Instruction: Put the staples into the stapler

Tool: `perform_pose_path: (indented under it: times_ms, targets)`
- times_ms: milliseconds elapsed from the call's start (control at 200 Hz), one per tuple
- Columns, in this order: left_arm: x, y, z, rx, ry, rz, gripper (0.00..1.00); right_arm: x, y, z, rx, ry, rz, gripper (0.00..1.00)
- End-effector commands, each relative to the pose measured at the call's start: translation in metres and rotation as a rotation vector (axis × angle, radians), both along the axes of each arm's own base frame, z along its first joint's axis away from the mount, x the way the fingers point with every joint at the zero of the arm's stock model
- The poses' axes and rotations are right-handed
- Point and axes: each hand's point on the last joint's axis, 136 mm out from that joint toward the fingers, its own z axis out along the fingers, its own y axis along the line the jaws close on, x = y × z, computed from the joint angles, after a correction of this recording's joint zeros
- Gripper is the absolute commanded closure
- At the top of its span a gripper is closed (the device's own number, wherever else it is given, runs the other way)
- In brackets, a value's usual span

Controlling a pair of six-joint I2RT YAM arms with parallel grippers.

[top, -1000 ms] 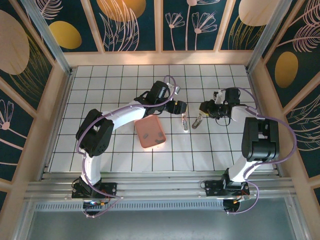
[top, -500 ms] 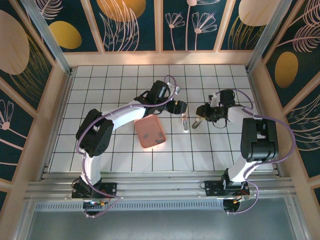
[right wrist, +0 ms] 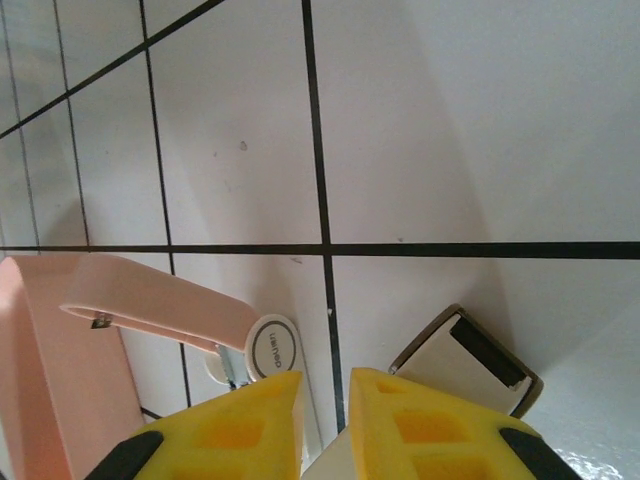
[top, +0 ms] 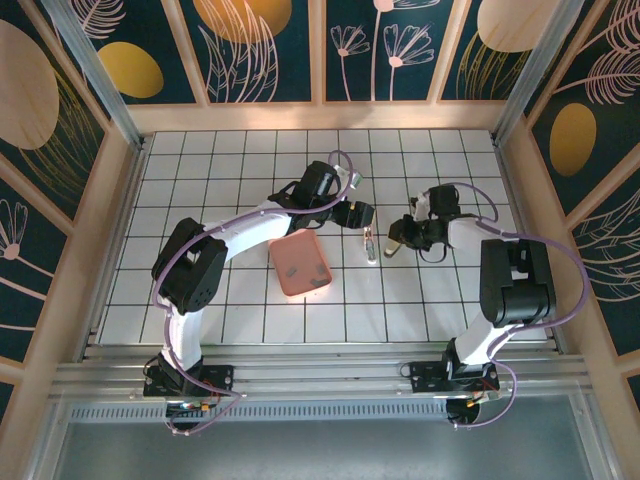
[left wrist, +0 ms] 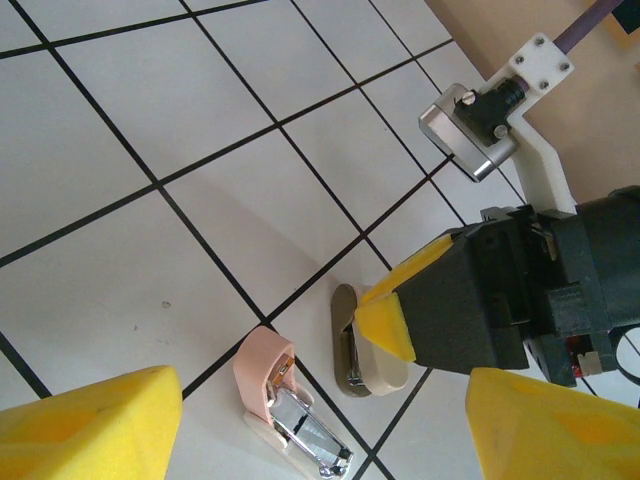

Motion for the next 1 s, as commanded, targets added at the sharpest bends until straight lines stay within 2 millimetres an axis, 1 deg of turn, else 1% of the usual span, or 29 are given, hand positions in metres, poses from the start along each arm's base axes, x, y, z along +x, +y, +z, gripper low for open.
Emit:
perform_pose_path:
  times_ms: [0,120,200,270,390,450,506,621,661,771,846,921,996]
  targets:
    - [0.000,0.006,0.018,-0.009,-0.036,0.005,0.25,-0.032,-0.019,-0.040,-0.163,0.137,-0.039,0.80]
    - [0.000,0.006,0.016,-0.007,-0.033,0.006,0.25,-0.045,-0.024,-0.059,-0.232,0.185,-0.046,0.81]
    - [0.000,0.007,0.017,-0.009,-0.034,0.008,0.25,-0.058,-0.029,-0.073,-0.283,0.227,-0.049,0.81]
    - [0.000,0.008,0.016,-0.005,-0.035,0.013,0.25,-0.064,-0.033,-0.076,-0.335,0.238,-0.052,0.82]
    - [-0.002,0.009,0.016,-0.006,-0.037,0.010,0.25,-0.068,-0.035,-0.075,-0.338,0.260,-0.079,0.83]
    - [-0.001,0.009,0.018,-0.007,-0.040,0.010,0.25,-0.063,-0.030,-0.067,-0.307,0.231,-0.082,0.82]
    - [-0.001,0.008,0.020,-0.011,-0.043,0.010,0.25,-0.053,-0.025,-0.054,-0.269,0.190,-0.085,0.79]
    - [0.000,0.008,0.024,-0.017,-0.049,0.015,0.24,-0.029,-0.013,-0.015,-0.199,0.086,-0.090,0.71]
    - [0.000,0.009,0.026,-0.021,-0.053,0.020,0.23,-0.022,-0.010,0.000,-0.184,0.051,-0.094,0.70]
    - [0.001,0.012,0.028,-0.018,-0.060,0.037,0.23,-0.010,-0.009,0.031,-0.150,-0.007,-0.115,0.65]
    - [0.001,0.014,0.029,-0.018,-0.063,0.049,0.22,-0.010,-0.009,0.042,-0.137,-0.011,-0.130,0.62]
    - [0.001,0.015,0.028,-0.019,-0.060,0.054,0.22,-0.014,-0.013,0.044,-0.142,0.010,-0.154,0.60]
    - [0.001,0.015,0.027,-0.020,-0.058,0.056,0.22,-0.020,-0.017,0.040,-0.151,0.044,-0.188,0.58]
